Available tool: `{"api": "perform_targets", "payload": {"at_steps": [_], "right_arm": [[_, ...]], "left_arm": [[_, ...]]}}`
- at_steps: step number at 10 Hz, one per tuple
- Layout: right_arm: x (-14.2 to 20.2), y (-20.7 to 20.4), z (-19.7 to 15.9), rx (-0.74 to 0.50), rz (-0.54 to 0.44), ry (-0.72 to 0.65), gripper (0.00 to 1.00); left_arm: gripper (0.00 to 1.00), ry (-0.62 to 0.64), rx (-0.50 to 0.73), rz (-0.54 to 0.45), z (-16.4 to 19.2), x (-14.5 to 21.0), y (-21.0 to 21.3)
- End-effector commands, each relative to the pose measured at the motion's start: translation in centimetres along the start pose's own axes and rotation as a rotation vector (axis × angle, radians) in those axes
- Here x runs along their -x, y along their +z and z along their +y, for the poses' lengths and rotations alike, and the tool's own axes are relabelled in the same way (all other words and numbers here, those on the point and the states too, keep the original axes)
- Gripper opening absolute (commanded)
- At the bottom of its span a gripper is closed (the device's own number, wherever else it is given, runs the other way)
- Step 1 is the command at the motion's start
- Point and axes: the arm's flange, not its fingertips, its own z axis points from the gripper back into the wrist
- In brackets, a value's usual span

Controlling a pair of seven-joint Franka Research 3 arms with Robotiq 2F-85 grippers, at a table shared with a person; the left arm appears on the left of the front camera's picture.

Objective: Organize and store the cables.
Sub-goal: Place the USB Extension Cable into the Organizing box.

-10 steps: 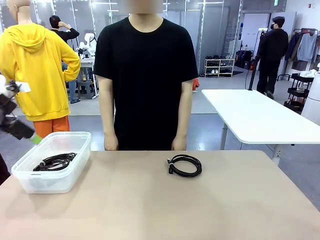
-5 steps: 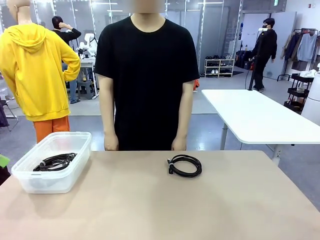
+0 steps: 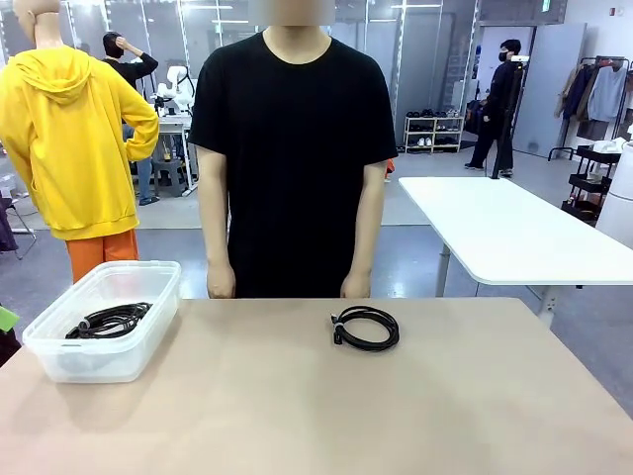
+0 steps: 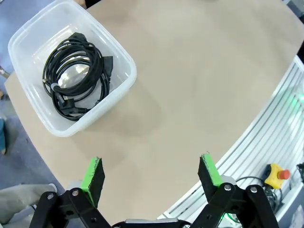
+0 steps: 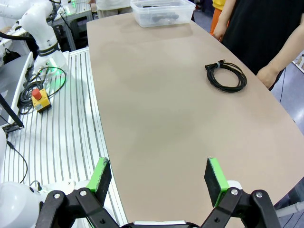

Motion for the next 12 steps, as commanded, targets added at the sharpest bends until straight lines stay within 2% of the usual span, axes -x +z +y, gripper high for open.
{"api": "perform_targets", "payload": {"at_steps": [1,9,10,12], "right_arm": [[0.0,0.2,-0.1,0.002,-0.014,0.018,1.00],[0.0,0.0,0.0,0.000,0.000,0.000,1.00],[-1.6,-0.3,0.3,-0.008,0.039,0.034,1.00],[-3.8,-1.6,-0.4,0.019,0.103,-0.013,1.00]], "left_arm": [[1.00,0.013,-0.021,-0.003,0.0,-0.6,-0.3],[1.00,0.013,-0.021,-0.003,0.0,-0.6,-0.3],[1.00,0.013,-0.021,-0.003,0.0,-0.6,-0.3],[1.00,0.013,-0.021,-0.003,0.0,-0.6,-0.3]]}}
